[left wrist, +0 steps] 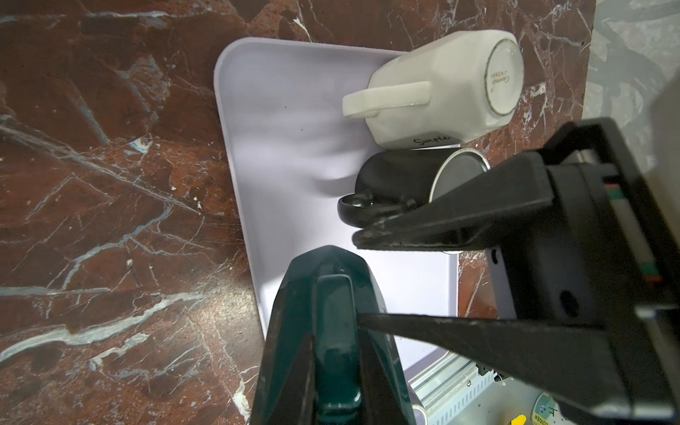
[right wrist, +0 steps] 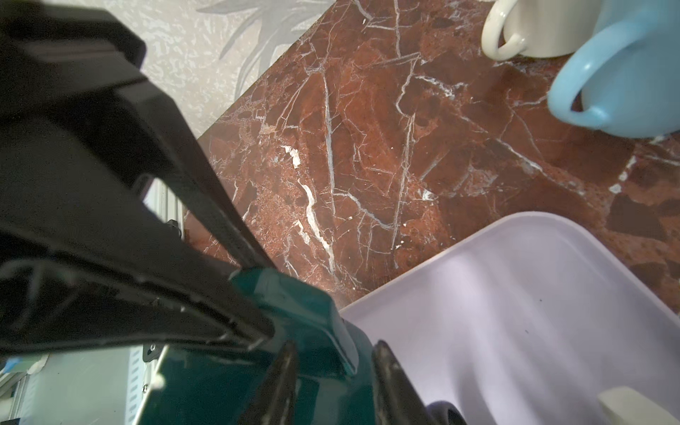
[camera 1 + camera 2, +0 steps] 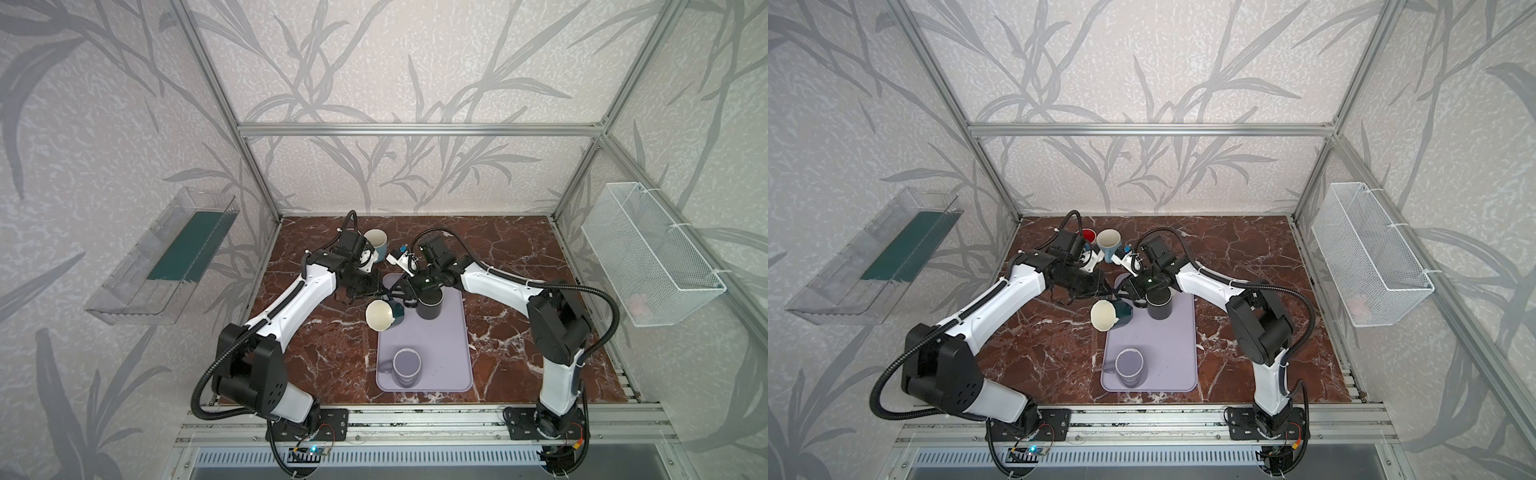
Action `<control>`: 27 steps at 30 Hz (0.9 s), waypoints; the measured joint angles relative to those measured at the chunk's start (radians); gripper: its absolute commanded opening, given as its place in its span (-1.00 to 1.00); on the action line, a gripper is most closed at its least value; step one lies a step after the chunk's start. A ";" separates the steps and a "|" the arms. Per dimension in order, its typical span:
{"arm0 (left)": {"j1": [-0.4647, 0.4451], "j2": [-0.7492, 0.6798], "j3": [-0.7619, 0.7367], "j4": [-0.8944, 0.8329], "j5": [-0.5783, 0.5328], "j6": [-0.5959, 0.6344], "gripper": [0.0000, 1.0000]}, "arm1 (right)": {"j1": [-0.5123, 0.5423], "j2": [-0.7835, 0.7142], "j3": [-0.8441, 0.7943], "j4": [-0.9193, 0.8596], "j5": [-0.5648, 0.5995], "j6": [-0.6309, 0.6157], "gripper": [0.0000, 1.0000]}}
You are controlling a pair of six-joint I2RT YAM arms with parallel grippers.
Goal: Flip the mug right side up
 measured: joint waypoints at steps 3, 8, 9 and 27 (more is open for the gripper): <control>0.000 -0.003 0.000 0.005 0.010 0.002 -1.00 | 0.008 0.014 0.008 0.003 0.001 0.001 -0.27; 0.000 -0.007 0.000 0.008 0.022 0.002 -1.00 | 0.016 0.021 0.012 0.008 0.004 0.005 -0.43; 0.000 -0.007 0.000 0.010 0.026 0.002 -1.00 | 0.016 0.022 0.012 0.011 0.004 0.008 -0.53; 0.013 -0.041 0.002 0.039 -0.033 -0.006 -0.64 | 0.027 0.026 -0.003 0.101 0.040 0.088 -1.00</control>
